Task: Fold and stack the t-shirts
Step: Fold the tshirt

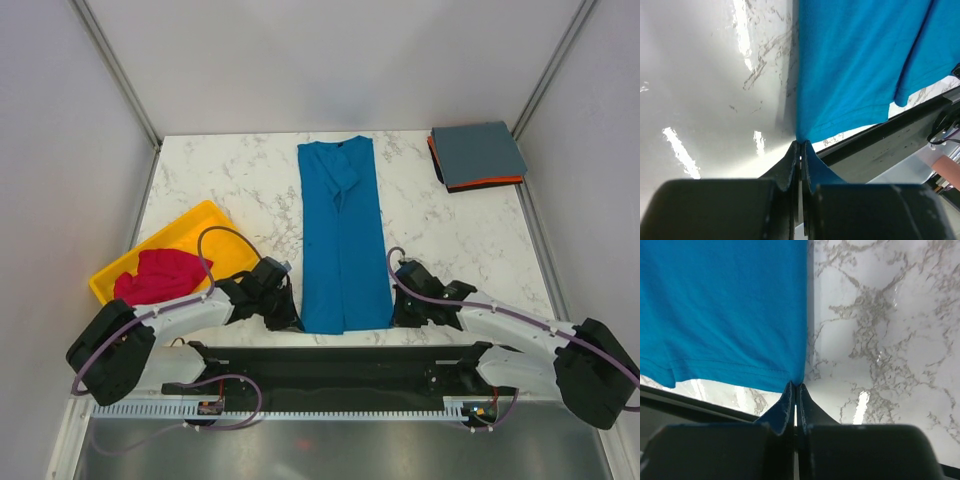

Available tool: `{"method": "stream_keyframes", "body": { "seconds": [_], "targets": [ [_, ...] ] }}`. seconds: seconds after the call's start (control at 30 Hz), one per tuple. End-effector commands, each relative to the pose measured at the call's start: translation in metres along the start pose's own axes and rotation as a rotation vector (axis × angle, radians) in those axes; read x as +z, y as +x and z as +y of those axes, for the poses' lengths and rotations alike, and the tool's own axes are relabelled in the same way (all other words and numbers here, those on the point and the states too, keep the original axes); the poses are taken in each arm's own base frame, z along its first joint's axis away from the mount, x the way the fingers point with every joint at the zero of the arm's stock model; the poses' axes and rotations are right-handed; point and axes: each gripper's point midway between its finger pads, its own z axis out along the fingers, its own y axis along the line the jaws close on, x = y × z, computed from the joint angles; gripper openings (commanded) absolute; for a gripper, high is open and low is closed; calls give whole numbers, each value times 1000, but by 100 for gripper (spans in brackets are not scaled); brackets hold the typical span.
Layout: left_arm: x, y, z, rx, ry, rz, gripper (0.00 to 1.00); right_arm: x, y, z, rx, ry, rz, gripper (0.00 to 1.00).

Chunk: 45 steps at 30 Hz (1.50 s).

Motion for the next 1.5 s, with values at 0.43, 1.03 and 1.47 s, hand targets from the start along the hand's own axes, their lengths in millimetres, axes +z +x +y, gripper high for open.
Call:
{"method": "stream_keyframes", "body": {
  "seconds": [0.43,1.03,1.47],
  "targets": [
    [-25,2,-29,1,50,-29,2,-28,-8,17,52,-85,-74,0],
    [-15,-125,-53,-28,-55,-117,2,-15,-141,39,-108,53,-177,0],
    [-3,-264,-66,-45,23,-159,2,19,-257,41,-102,97,-224,0]
  ]
}}
